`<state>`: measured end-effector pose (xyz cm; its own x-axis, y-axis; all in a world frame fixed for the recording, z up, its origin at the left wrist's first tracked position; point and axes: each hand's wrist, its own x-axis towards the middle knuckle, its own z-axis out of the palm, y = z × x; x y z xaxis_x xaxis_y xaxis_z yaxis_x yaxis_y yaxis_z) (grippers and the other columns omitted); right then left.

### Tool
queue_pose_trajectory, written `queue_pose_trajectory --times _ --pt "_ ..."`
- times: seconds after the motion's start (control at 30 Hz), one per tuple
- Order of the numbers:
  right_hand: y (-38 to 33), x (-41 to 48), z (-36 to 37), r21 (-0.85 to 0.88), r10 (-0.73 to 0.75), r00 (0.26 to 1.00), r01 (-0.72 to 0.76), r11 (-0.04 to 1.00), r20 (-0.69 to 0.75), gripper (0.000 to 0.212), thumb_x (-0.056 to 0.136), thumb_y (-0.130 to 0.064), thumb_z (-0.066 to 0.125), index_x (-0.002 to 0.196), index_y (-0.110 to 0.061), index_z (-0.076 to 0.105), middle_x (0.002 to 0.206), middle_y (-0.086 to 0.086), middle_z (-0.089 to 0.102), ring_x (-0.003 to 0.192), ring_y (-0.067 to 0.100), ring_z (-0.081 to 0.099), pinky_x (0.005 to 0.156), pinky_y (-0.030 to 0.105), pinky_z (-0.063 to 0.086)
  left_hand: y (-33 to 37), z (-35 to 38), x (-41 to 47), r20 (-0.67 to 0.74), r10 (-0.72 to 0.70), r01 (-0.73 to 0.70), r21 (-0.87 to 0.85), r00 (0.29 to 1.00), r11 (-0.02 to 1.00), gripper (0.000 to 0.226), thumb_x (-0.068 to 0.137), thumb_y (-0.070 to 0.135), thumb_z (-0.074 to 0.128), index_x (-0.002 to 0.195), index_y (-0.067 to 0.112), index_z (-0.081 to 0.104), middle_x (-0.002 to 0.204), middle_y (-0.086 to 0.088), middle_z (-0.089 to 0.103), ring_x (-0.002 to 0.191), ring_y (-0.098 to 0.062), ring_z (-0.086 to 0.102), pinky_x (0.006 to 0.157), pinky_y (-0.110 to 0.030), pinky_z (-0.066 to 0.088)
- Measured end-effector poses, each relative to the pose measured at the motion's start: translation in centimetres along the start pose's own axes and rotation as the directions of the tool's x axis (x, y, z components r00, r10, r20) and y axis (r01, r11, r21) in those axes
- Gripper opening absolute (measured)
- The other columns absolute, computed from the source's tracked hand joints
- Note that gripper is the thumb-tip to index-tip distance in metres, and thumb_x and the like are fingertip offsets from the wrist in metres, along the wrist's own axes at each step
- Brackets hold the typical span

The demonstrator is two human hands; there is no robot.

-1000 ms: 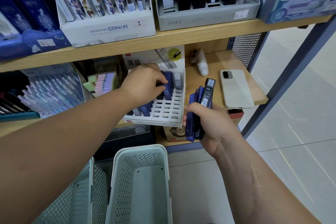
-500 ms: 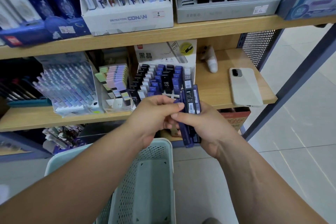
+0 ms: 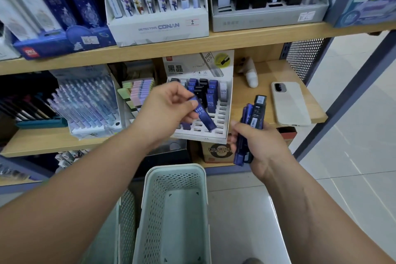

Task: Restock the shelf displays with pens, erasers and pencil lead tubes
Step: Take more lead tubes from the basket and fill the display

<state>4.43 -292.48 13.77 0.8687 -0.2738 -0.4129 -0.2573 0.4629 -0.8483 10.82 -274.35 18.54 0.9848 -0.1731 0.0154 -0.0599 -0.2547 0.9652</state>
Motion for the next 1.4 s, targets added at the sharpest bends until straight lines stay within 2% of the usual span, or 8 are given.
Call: queue_pose_trajectory --times 0.1,0.2,0.4,0.8,1.03,1.13,1.27,1.4 --pt "-0.3 0.3 -0.3 0.044 0.005 0.999 -0.003 0.999 -0.037 0.012 0.089 -0.004 0.072 0.092 -0.007 0.061 0.066 0.008 0.06 0.054 0.018 0.055 0.045 0.028 0.048 0.6 0.2 2.0 0.048 0.1 -0.108 0.204 0.994 0.973 0.017 0.092 -0.002 0.066 0.084 0.012 0.059 0.084 -0.018 0.071 0.076 -0.025 0.074 0.072 -0.037 0.062" --pt "-0.4 0.4 -0.2 0.058 -0.002 1.0 0.004 0.998 -0.025 0.011 0.09 -0.004 0.071 0.092 -0.007 0.061 0.065 0.008 0.059 0.052 0.018 0.054 0.045 0.028 0.047 0.4 0.9 3.8 0.109 0.134 -0.165 0.37 0.985 0.914 0.017 0.091 0.004 0.068 0.083 0.017 0.06 0.079 -0.007 0.073 0.077 -0.019 0.074 0.079 -0.044 0.061" --pt "-0.8 0.6 -0.3 0.088 0.005 1.0 -0.003 0.996 -0.021 0.013 0.091 -0.003 0.069 0.101 -0.004 0.061 0.065 0.009 0.057 0.049 0.017 0.052 0.043 0.026 0.046 -0.2 1.8 5.9 0.228 0.111 -0.224 0.56 0.967 0.797 0.013 0.09 0.009 0.071 0.085 0.018 0.063 0.079 0.002 0.073 0.073 -0.007 0.071 0.079 -0.04 0.06" --pt "-0.9 0.9 -0.3 0.094 0.022 1.0 -0.02 0.995 -0.013 0.013 0.09 -0.005 0.071 0.097 -0.006 0.061 0.07 0.009 0.059 0.053 0.016 0.054 0.048 0.027 0.049 1.0 1.2 7.1 0.35 0.087 -0.315 0.671 0.933 0.671 0.014 0.087 0.015 0.076 0.085 0.02 0.063 0.081 0.006 0.072 0.072 0.001 0.068 0.073 -0.023 0.057" --pt "-0.9 0.6 -0.1 0.013 -0.013 1.0 0.013 1.0 -0.005 0.014 0.09 -0.007 0.072 0.096 -0.006 0.06 0.075 0.013 0.059 0.052 0.017 0.053 0.047 0.027 0.05 0.7 1.7 6.6 0.375 0.138 -0.38 0.71 0.917 0.592 0.012 0.086 0.013 0.076 0.087 0.017 0.065 0.083 0.009 0.066 0.08 -0.009 0.065 0.077 -0.034 0.057" --pt "-0.9 0.6 -0.1 0.012 -0.007 1.0 0.007 1.0 -0.005 0.017 0.09 -0.007 0.073 0.1 -0.005 0.06 0.075 0.014 0.059 0.052 0.017 0.053 0.048 0.027 0.051 0.6 2.0 6.8 0.347 0.148 -0.364 0.72 0.926 0.591 0.008 0.086 0.013 0.077 0.087 0.016 0.069 0.082 0.011 0.066 0.079 -0.007 0.065 0.077 -0.032 0.057" --pt "-0.9 0.8 -0.1 0.029 0.013 1.0 -0.013 0.999 0.013 0.021 0.089 -0.008 0.073 0.106 -0.003 0.062 0.076 0.013 0.061 0.054 0.018 0.055 0.05 0.028 0.052 0.3 2.5 6.9 0.384 0.201 -0.433 0.779 0.901 0.454 0.004 0.086 0.017 0.076 0.09 0.014 0.077 0.085 0.003 0.069 0.079 -0.014 0.063 0.08 -0.034 0.055" --pt "-1.0 0.5 -0.1 0.044 0.0 0.996 -0.004 0.999 0.086 0.026 0.088 -0.009 0.075 0.11 -0.001 0.063 0.074 0.009 0.063 0.059 0.018 0.058 0.053 0.029 0.052 -0.3 2.6 6.5 0.365 0.292 -0.455 0.815 0.884 0.359 0.018 0.086 0.027 0.076 0.101 0.016 0.076 0.092 -0.001 0.07 0.084 -0.02 0.064 0.08 -0.039 0.055"
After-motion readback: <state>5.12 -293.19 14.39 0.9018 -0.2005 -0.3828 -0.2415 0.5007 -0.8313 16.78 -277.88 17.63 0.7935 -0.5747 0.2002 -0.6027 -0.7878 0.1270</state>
